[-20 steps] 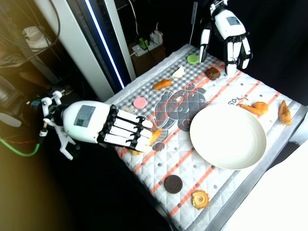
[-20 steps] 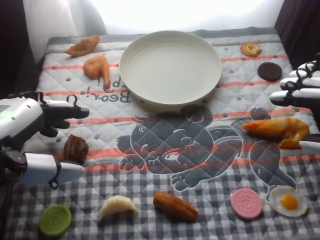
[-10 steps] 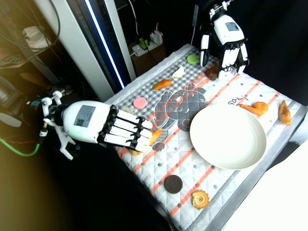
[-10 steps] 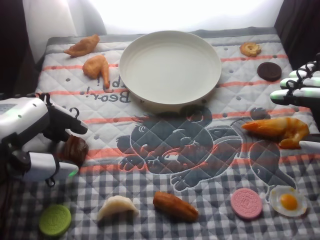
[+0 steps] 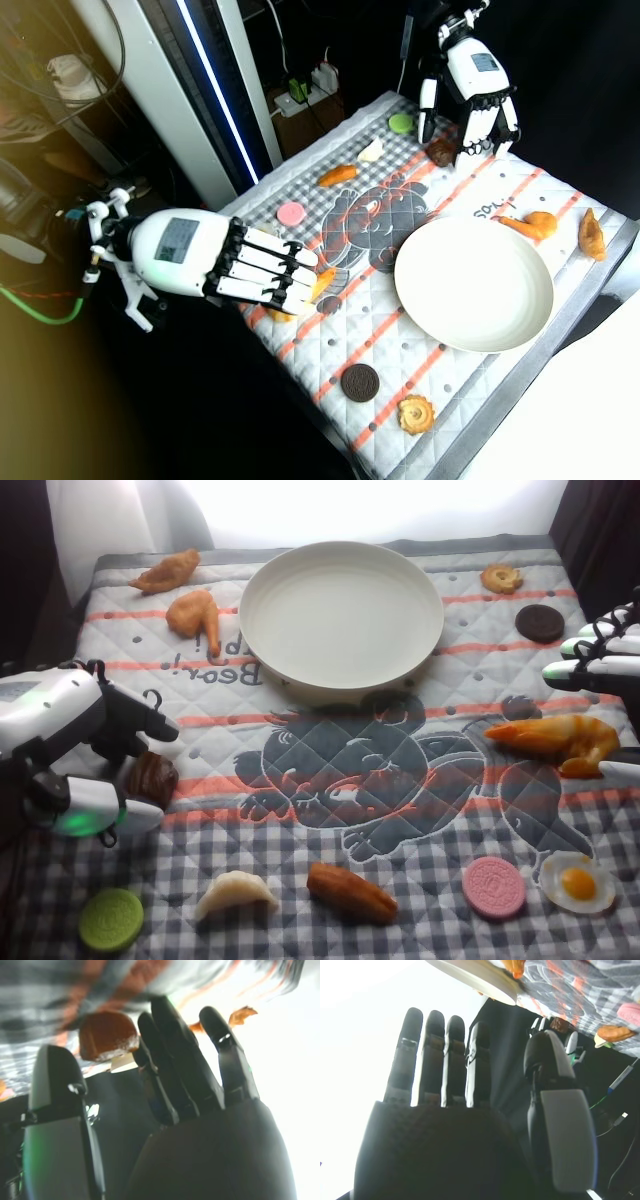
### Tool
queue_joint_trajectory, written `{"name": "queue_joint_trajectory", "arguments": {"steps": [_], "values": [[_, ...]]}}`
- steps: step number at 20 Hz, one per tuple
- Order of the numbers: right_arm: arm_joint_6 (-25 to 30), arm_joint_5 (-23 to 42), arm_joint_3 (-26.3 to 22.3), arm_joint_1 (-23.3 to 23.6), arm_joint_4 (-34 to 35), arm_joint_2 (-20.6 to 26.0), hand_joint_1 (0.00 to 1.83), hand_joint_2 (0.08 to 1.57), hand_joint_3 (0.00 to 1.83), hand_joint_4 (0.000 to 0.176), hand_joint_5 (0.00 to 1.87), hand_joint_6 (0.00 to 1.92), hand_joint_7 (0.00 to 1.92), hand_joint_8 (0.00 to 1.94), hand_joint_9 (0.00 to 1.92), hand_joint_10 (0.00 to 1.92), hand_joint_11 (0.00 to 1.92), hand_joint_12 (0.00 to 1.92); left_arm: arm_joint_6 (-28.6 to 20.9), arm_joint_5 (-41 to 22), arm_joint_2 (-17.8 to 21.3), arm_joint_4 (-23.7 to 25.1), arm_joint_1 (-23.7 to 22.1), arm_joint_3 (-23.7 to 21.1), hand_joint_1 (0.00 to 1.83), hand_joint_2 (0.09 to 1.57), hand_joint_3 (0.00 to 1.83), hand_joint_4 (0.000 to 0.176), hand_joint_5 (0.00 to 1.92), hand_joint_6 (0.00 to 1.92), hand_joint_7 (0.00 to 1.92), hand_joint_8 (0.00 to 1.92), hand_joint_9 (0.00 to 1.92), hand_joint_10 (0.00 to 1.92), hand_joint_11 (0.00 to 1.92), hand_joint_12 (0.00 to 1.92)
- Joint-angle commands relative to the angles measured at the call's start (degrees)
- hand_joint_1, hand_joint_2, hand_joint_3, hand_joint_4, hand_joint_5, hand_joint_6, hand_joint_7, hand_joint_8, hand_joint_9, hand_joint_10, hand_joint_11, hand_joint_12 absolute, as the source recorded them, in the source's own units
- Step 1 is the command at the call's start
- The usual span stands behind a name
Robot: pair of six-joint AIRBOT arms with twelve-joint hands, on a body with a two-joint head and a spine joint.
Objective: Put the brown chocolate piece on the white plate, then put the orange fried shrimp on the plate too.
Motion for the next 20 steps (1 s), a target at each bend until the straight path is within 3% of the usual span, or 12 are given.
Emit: {"name": "queue_joint_trajectory", "arguments": {"steps": [1, 2, 3, 4, 5, 11, 13, 14, 15, 16, 19, 20], "values": [[0.29, 7.06, 0.0, 0.39, 0.99, 0.44, 0.68, 1.24, 0.0, 0.041, 0.49, 0.0, 0.46, 0.0, 0.42, 0.01, 0.16, 0.61, -0.22, -4.15, -0.42, 1.44, -0.71, 0.23, 1.08, 0.93, 0.0, 0.003, 0.93, 0.01, 1.1, 0.03, 1.05, 0.05, 0.18, 1.07], [0.29, 7.07, 0.01, 0.39, 0.99, 0.45, 0.68, 1.24, 0.0, 0.041, 0.49, 0.0, 0.46, 0.0, 0.42, 0.01, 0.16, 0.61, -0.22, -4.15, -0.42, 1.47, -0.73, 0.23, 1.08, 0.93, 0.0, 0.003, 0.93, 0.01, 1.1, 0.03, 1.05, 0.05, 0.18, 1.07], [0.29, 7.07, 0.01, 0.39, 0.99, 0.45, 0.71, 1.25, 0.0, 0.029, 0.49, 0.0, 0.46, 0.0, 0.42, 0.0, 0.15, 0.61, -0.21, -4.14, -0.41, 1.55, -0.82, 0.24, 1.27, 1.06, 0.01, 0.0, 1.22, 0.28, 1.02, 1.12, 0.92, 0.78, 0.17, 1.37], [0.29, 7.07, 0.01, 0.39, 0.99, 0.46, 0.71, 1.25, 0.0, 0.029, 0.49, 0.0, 0.46, 0.0, 0.42, 0.0, 0.15, 0.61, -0.21, -4.06, -0.35, 1.55, -0.86, 0.27, 1.27, 1.06, 0.01, 0.0, 1.22, 0.28, 1.02, 1.12, 0.92, 0.78, 0.17, 1.37], [0.29, 7.07, 0.01, 0.38, 0.99, 0.46, 0.71, 1.25, 0.0, 0.036, 0.49, 0.0, 0.47, 0.0, 0.42, 0.0, 0.15, 0.61, -0.21, -3.92, -0.26, 1.55, -0.87, 0.3, 1.28, 1.07, 0.0, 0.0, 1.25, 0.25, 1.01, 1.17, 0.83, 1.05, 0.16, 1.52], [0.29, 7.06, 0.03, 0.25, 1.0, 0.43, 0.68, 1.26, 0.0, 0.029, 0.48, 0.0, 0.46, 0.0, 0.43, 0.01, 0.16, 0.63, -0.21, -4.11, 0.05, 1.5, -1.31, 0.47, 1.28, 1.08, 0.0, 0.0, 1.23, 0.28, 1.0, 1.19, 0.78, 1.33, 0.27, 1.69], [0.29, 7.06, 0.06, 0.25, 1.0, 0.42, 0.68, 1.26, 0.0, 0.035, 0.48, 0.0, 0.46, 0.0, 0.43, 0.01, 0.16, 0.63, -0.21, -4.98, 0.05, 1.85, -2.08, 0.47, 1.28, 1.07, 0.0, 0.0, 1.24, 0.27, 1.02, 1.15, 0.77, 1.26, 0.24, 1.6], [0.29, 7.06, 0.11, 0.25, 1.0, 0.37, 0.67, 1.25, 0.0, 0.031, 0.49, 0.01, 0.47, 0.01, 0.43, 0.01, 0.16, 0.63, -0.21, -5.69, 0.12, 2.46, -2.79, 0.53, 1.21, 1.03, 0.0, 0.0, 1.23, 0.47, 0.94, 1.09, 0.78, 1.31, 0.26, 1.53], [0.29, 7.05, 0.16, 0.25, 1.0, 0.33, 0.67, 1.25, 0.0, 0.031, 0.49, 0.01, 0.47, 0.01, 0.43, 0.01, 0.16, 0.63, -0.21, -5.93, 0.13, 2.92, -3.71, 0.7, 1.21, 1.03, 0.0, 0.0, 1.23, 0.47, 0.94, 1.09, 0.78, 1.31, 0.26, 1.53], [0.29, 7.06, 0.2, 0.25, 1.0, 0.27, 0.67, 1.26, 0.0, 0.024, 0.49, 0.01, 0.47, 0.0, 0.43, 0.0, 0.16, 0.63, -0.21, -5.97, 0.07, 3.55, -5.11, 1.0, 1.26, 1.08, 0.0, 0.0, 1.17, 0.42, 0.97, 1.21, 0.76, 1.07, 0.21, 1.38], [0.29, 7.06, 0.31, 0.25, 1.0, 0.17, 0.66, 1.26, 0.0, 0.02, 0.5, 0.0, 0.47, 0.0, 0.43, 0.0, 0.17, 0.63, -0.22, -5.51, -1.21, 5.79, -10.11, 2.86, 1.27, 1.1, 0.0, 0.0, 1.15, 0.41, 0.96, 1.28, 0.75, 1.06, 0.19, 1.47], [0.29, 7.06, 0.38, 0.24, 1.0, 0.12, 0.66, 1.26, 0.0, 0.019, 0.5, 0.0, 0.47, 0.0, 0.43, 0.0, 0.16, 0.62, -0.22, -4.84, -2.19, 6.46, -12.06, 3.96, 1.28, 1.06, 0.0, 0.0, 1.22, 0.32, 1.06, 1.09, 0.82, 0.91, 0.19, 1.45]]}}
